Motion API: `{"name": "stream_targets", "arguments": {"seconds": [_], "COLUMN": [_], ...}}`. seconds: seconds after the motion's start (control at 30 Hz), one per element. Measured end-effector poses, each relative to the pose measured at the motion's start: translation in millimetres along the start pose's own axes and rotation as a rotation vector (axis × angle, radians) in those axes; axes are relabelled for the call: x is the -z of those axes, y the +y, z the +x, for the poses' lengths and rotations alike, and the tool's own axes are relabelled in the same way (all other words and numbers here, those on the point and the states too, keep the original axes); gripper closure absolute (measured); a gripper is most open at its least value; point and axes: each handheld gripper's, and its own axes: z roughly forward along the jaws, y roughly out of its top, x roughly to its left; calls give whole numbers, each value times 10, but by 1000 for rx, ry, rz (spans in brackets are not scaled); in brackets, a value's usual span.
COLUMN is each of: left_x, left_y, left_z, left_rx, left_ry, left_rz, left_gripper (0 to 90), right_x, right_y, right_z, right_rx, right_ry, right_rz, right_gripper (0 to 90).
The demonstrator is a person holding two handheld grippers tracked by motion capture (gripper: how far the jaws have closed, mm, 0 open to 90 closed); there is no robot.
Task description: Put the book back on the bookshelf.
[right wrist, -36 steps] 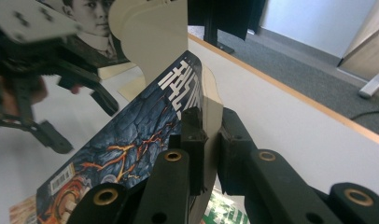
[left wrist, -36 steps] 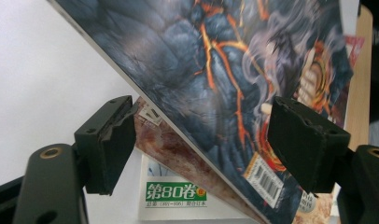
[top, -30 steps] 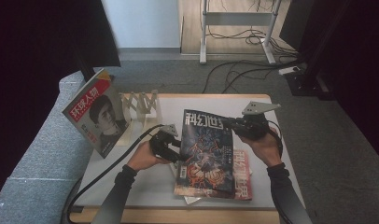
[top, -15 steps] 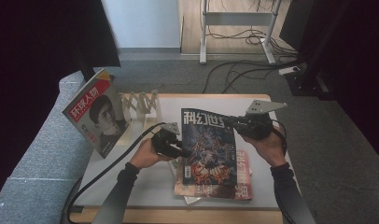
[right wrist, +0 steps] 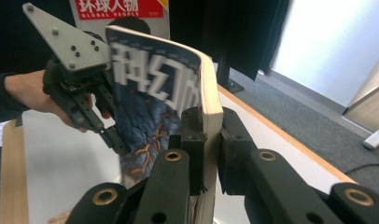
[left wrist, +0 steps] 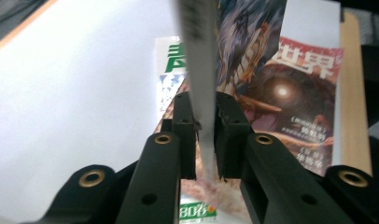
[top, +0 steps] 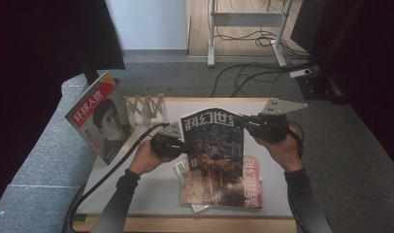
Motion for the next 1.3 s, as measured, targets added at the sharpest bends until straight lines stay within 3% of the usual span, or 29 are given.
{"name": "stream_targets", "arguments": {"seconds": [0.13,0.23,0.27,0.33,0.57,0.67,0.77,0.87,1.0,1.13,1.3], "left_x": [10,43,91,116,255,346,395,494,518,522,526], "left_y": [-29,-8,21,49,292,440,527,695,802,872,879], "left_z": [-94,-114,-112,-107,-146,-130,-134,-154,-185,-211,-203], "left_rx": [-47,-53,-41,-38,-45,-33,-36,-44,-60,-80,-62], "left_ry": [21,27,13,7,3,-28,-29,-22,10,27,27], "left_rz": [-17,-42,-80,-78,-99,-114,-120,-160,-149,-109,-101], "left_gripper": [796,769,760,757,697,685,660,632,659,771,813], "right_x": [48,78,86,96,150,171,184,187,190,203,203], "right_y": [-46,-83,-91,-98,-138,-154,-161,-162,-162,-162,-158], "right_z": [-11,-20,-19,-18,-2,3,6,13,20,20,20], "right_rx": [7,3,3,3,12,16,19,21,22,24,22], "right_ry": [2,5,7,13,20,22,23,23,17,14,7], "right_rz": [12,22,22,19,18,18,20,21,23,32,38], "right_gripper": [806,805,805,804,800,798,797,797,796,792,774]}}
